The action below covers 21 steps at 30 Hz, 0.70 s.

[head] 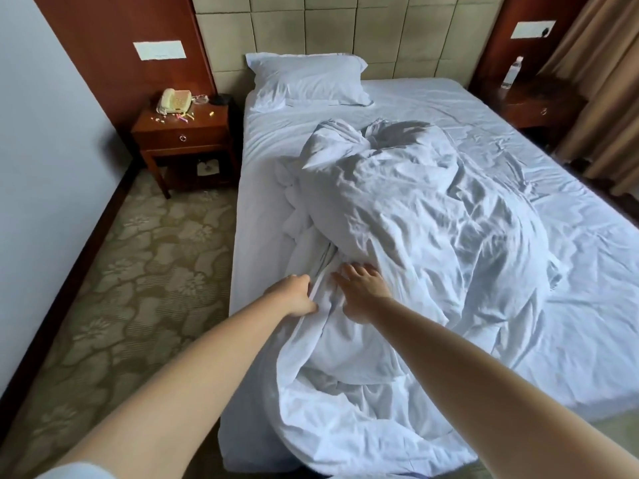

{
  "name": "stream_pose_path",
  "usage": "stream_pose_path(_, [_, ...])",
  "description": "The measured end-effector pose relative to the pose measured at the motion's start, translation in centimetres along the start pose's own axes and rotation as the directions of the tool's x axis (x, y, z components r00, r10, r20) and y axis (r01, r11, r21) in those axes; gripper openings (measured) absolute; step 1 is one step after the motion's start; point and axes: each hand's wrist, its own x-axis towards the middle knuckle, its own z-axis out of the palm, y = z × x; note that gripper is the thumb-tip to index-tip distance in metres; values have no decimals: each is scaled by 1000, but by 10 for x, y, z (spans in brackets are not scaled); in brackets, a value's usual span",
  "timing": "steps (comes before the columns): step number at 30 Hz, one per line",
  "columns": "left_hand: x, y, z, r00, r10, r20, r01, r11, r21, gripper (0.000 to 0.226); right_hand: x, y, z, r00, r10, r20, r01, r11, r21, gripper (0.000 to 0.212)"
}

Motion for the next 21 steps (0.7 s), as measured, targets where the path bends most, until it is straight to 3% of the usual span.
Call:
stream_pose_path(6, [48,20,-17,999,-36,34,37,999,-20,66,36,34,-8,985,157,65,-166,973,158,94])
stream_pose_path(11, [99,58,-36,999,33,-1,-33,993,-109,52,68,92,-15,978,206,33,-206,936,284,72])
stream_pose_path(14, [133,83,-40,996,90,3,-90,991,-99,62,83,132,-19,962,266,65,-268,864,427,67])
stream_pose_path(15, [144,90,-40,996,84,16,-83,995,-60,63,89,147,-22,955,290,71,-291,852,436,65])
stream_pose_path(18, [170,112,-41,999,26,41,-27,999,32,54,111,185,-24,937,345,59,-348,903,250,60])
stream_pose_path(21, [187,127,-37,999,-40,18,38,993,110,43,120,183,-15,931,348,107,-363,910,200,64])
